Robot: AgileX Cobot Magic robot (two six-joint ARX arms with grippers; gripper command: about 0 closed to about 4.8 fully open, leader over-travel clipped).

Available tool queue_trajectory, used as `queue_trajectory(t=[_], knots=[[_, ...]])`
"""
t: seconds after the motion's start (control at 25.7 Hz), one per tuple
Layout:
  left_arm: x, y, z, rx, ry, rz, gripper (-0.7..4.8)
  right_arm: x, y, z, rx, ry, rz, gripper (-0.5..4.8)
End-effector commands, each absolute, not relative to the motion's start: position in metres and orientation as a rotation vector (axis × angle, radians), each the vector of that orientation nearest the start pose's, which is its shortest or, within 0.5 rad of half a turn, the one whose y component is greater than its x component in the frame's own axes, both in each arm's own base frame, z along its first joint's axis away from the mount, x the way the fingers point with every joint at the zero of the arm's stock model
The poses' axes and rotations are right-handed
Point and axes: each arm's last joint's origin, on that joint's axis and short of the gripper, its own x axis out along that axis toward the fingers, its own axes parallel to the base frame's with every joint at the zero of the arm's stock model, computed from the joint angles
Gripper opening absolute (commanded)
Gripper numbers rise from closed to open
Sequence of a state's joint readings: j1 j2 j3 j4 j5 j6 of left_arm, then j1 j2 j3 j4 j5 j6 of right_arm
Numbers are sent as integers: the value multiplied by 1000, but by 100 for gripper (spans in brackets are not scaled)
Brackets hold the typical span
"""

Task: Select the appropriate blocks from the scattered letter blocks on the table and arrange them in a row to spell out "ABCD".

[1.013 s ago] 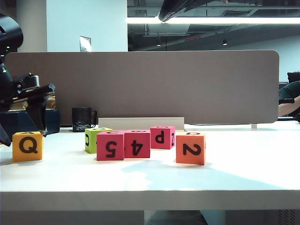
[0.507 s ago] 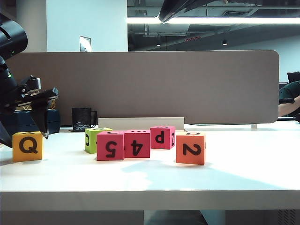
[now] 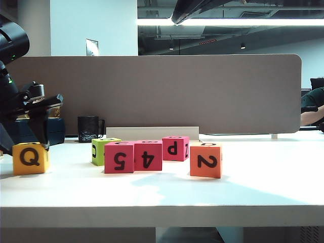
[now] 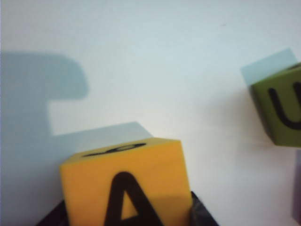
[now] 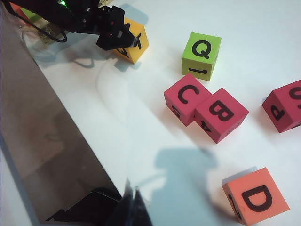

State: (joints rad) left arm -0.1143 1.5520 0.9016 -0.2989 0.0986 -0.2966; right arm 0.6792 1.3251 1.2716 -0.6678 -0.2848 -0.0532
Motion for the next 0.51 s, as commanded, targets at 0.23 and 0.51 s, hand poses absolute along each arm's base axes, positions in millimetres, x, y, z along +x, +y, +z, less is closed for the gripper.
queue_trajectory(t=[0.23, 0.51], knots=[[297, -63, 191, -236, 982, -241, 268, 209, 180, 346, -192, 688, 947, -2], [292, -85, 191, -156, 970, -316, 268, 209, 180, 346, -192, 688, 947, -2]])
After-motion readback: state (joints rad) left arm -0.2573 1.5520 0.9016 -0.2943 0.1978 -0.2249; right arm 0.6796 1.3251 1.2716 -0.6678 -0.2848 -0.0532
